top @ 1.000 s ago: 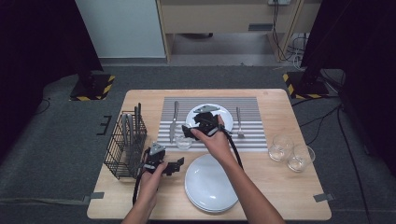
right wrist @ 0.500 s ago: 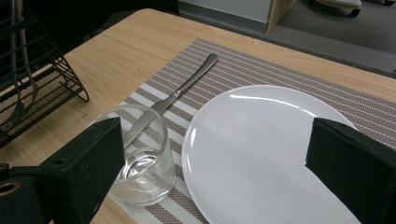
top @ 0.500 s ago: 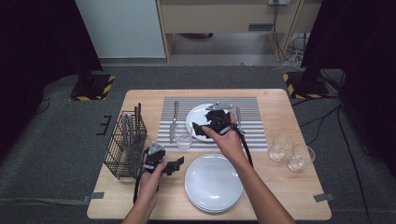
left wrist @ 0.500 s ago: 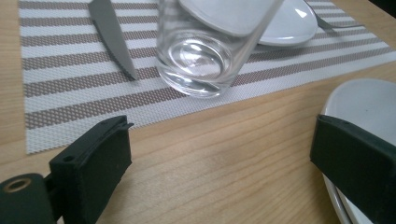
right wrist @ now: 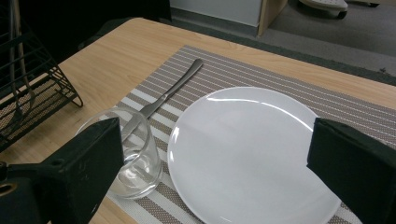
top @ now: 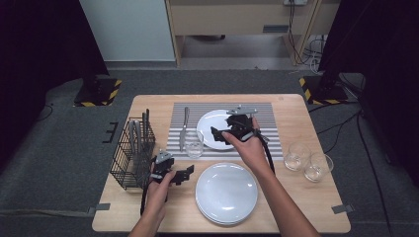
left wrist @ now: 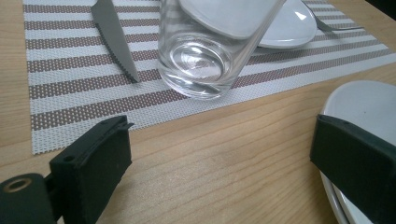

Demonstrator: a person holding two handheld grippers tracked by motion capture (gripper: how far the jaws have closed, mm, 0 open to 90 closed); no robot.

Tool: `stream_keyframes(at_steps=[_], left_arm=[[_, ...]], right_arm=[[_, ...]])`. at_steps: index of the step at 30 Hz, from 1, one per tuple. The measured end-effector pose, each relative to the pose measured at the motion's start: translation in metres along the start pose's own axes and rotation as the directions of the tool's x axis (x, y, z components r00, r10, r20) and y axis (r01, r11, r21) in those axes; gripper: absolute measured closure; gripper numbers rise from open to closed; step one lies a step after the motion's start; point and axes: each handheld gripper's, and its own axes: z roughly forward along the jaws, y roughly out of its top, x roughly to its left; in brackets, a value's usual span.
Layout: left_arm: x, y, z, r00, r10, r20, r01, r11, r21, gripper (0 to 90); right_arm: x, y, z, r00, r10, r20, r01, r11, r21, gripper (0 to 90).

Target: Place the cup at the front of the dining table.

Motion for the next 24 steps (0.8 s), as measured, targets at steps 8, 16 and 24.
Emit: stream_keyframes(at_steps=[8, 16, 24], left_arm=[[0.002, 0.000, 0.000, 1.0000, -0.002, -0.006, 0.002, 1.0000, -0.001, 4.8], [0.001, 0.000, 0.000, 1.0000, -0.001, -0.005, 0.001, 1.0000, 0.001, 4.9], [-0.001, 0.000, 0.001, 1.0000, 0.005, -0.003, -0.005, 1.0000, 0.005, 4.9]], right_arm=[[-0.010, -0.003, -0.008, 0.9997, 0.018, 0.015, -0.018, 1.000, 0.000, 4.0], [-0.028, -0.007, -0.022, 0.9980, 0.046, 0.045, -0.045, 0.999, -0.010, 4.1], [-0.041, -0.014, -0.036, 0.9965, 0.053, 0.064, -0.052, 0.999, -0.013, 4.1]])
